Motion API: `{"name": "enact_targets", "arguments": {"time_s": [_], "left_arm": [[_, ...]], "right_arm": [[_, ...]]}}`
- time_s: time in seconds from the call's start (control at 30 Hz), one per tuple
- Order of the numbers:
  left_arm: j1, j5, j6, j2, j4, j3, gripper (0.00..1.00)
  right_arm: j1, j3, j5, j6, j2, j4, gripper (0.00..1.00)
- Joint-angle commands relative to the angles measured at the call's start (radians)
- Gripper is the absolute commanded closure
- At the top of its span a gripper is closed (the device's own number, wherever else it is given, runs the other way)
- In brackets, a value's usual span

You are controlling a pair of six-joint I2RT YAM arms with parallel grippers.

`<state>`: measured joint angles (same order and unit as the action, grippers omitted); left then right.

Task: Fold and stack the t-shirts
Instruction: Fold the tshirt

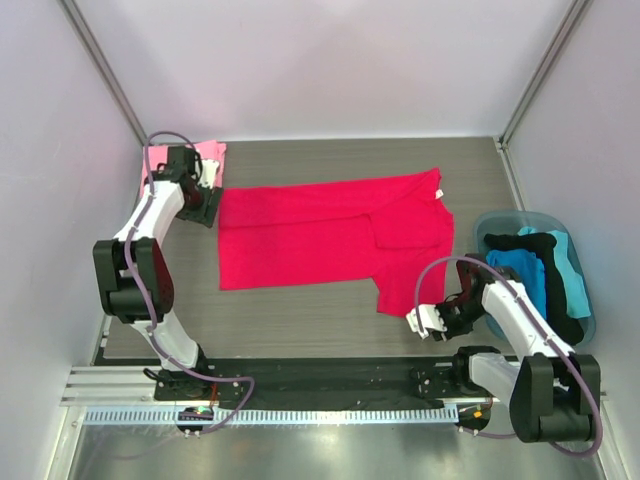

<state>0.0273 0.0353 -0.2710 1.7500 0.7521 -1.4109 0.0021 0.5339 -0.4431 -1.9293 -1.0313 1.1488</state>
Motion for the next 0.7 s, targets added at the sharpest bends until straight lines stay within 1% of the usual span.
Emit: {"name": "enact_targets", "arguments": {"time_s": [0.0, 0.37, 0.6, 0.67], "left_arm": [[0.025, 0.011, -0.019, -0.052, -0.01, 0.012, 0.32], [0.04, -0.006, -0.017, -0.011, -0.022, 0.01, 0.32], [0.04, -0.012, -0.013, 0.016, -0.011, -0.019, 0.32], [0.04, -0.021, -0.011, 0.011, 0.003, -0.013, 0.31]], "right_arm": [[-0.002, 0.012, 0.0, -0.054, -0.029, -0.035, 0.68], [-0.002, 0.014, 0.038, -0.05, -0.041, -0.072, 0.68], [-0.002, -0.017, 0.061, -0.043, -0.056, -0.135, 0.67], [-0.002, -0.028, 0.064, -0.04, -0.064, -0.158, 0.66]]}}
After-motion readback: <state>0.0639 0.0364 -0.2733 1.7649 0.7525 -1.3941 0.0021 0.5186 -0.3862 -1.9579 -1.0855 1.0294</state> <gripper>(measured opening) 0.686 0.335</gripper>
